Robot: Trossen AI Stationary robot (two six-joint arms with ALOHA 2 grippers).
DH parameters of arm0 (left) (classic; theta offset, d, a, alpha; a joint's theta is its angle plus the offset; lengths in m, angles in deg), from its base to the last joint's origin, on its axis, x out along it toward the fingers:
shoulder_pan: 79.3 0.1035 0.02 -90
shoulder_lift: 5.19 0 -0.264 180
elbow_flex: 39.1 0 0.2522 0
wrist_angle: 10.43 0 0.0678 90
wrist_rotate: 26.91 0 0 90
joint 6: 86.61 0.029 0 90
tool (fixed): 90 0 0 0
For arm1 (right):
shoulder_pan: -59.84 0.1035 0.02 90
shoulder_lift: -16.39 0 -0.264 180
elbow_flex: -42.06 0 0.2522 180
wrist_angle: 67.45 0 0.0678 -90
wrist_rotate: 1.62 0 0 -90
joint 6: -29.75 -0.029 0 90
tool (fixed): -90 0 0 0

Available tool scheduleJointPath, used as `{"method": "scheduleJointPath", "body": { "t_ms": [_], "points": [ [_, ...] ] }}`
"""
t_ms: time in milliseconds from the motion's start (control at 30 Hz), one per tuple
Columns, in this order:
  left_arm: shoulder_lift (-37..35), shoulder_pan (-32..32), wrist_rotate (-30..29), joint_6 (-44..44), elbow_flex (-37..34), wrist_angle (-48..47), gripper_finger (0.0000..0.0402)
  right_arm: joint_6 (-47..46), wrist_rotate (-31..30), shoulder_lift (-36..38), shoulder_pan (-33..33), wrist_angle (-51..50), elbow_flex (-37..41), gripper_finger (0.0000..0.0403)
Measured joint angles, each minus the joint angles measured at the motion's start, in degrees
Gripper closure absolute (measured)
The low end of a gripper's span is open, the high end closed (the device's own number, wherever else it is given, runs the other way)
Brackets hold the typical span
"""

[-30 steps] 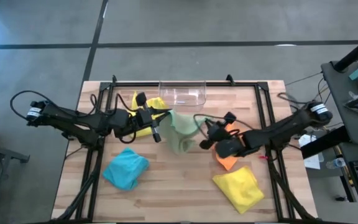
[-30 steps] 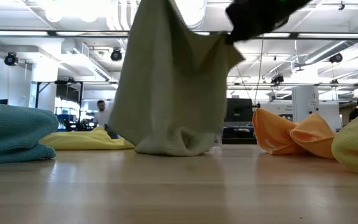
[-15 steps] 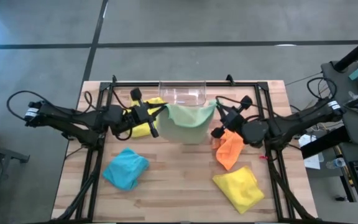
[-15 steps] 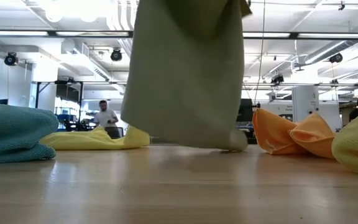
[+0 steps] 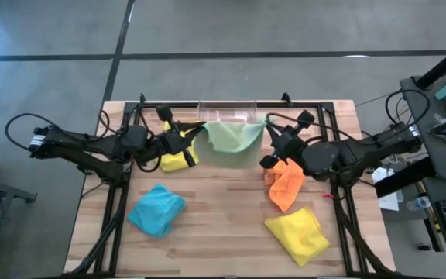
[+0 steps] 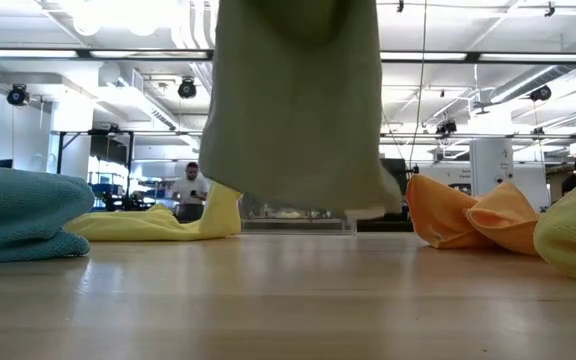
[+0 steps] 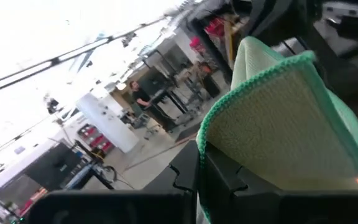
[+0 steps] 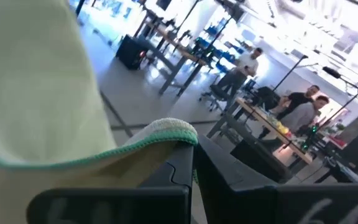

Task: Fold microfiber towels
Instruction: Fold the light green microfiber cloth

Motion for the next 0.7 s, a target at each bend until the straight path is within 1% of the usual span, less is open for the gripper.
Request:
{"method": "scheduleJointPath", "body": {
  "t_ms": [100,200,267,400,500,567,700],
  "points": [
    [-0.72,-0.80,2.81,-0.08,-0.09,-6.29,0.0402,-5.41,-0.45,-0.34,1.79,-3.28,2.11,0.0395],
    [-0.70,-2.79,3.00,-1.19,-0.26,-12.21,0.0402,-8.99,-4.12,-1.52,5.02,-4.92,4.82,0.0395],
    [-0.70,-4.63,2.08,-3.56,-0.75,-14.35,0.0402,-11.13,-5.12,-2.35,7.57,-4.89,6.76,0.0395],
    [-0.48,-10.05,-2.12,-6.39,-5.32,-14.18,0.0402,-17.86,-5.69,-4.60,13.20,-4.82,10.43,0.0395],
    [0.19,-14.79,-7.06,-9.87,-9.83,-13.78,0.0402,-24.23,-5.63,-7.21,17.22,-4.79,13.25,0.0395],
    [0.33,-17.90,-8.57,-14.27,-13.21,-13.74,0.0402,-28.34,-5.36,-9.31,19.85,-4.73,14.66,0.0395],
    [0.33,-23.54,-10.23,-24.93,-19.28,-12.37,0.0402,-36.33,-0.74,-14.68,24.35,-4.50,15.71,0.0395]
  ]
}}
